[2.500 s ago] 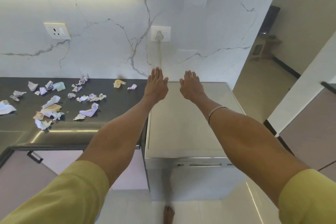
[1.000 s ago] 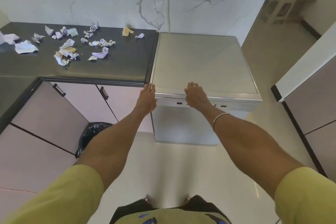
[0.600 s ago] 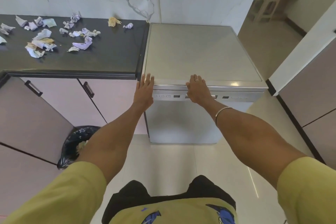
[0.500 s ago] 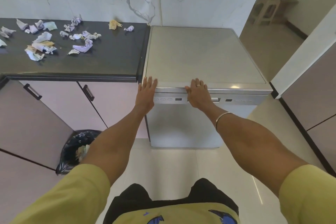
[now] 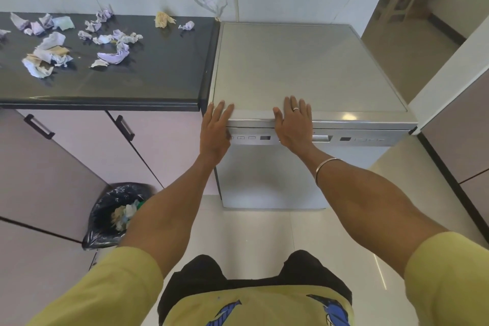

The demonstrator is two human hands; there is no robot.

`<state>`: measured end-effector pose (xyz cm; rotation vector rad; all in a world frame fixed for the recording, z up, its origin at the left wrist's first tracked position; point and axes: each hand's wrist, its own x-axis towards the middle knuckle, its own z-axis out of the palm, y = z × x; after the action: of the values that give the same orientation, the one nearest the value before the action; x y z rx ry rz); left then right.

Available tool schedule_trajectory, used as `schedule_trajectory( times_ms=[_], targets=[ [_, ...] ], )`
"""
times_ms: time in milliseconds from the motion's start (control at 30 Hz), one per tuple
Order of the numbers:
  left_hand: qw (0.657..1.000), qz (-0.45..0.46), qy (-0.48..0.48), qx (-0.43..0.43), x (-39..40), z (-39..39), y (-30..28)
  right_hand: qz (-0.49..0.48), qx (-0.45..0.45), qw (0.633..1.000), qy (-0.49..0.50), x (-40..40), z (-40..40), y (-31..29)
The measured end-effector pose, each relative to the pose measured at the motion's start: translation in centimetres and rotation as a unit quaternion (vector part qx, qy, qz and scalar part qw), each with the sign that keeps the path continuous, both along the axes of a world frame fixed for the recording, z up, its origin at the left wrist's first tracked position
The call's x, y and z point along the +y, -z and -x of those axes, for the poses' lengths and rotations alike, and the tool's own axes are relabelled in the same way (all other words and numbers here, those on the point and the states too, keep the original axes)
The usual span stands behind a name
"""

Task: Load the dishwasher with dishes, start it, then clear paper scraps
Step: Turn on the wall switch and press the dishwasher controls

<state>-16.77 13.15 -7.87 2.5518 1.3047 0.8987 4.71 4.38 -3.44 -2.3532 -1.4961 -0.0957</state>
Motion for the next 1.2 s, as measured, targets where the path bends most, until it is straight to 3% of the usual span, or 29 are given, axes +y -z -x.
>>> schedule_trajectory(
  times_ms=[433,867,1200],
  targets=[
    [0.999,-0.032,-0.018,0.031,-1.2,0.0,-0.9,0.003,0.001,1.0,-0.029,-0.4,-0.8,0.5],
    [0.978,0.088,0.005,0.188,-1.5,0.4,-4.9,0.091,0.048,0.992,-0.079,-2.6,-1.2,-1.8],
    [0.977,0.166,0.024,0.13,-2.4,-0.6,-9.3,0.102,0.041,0.991,-0.082,-3.5,-2.0,-4.6]
  ],
)
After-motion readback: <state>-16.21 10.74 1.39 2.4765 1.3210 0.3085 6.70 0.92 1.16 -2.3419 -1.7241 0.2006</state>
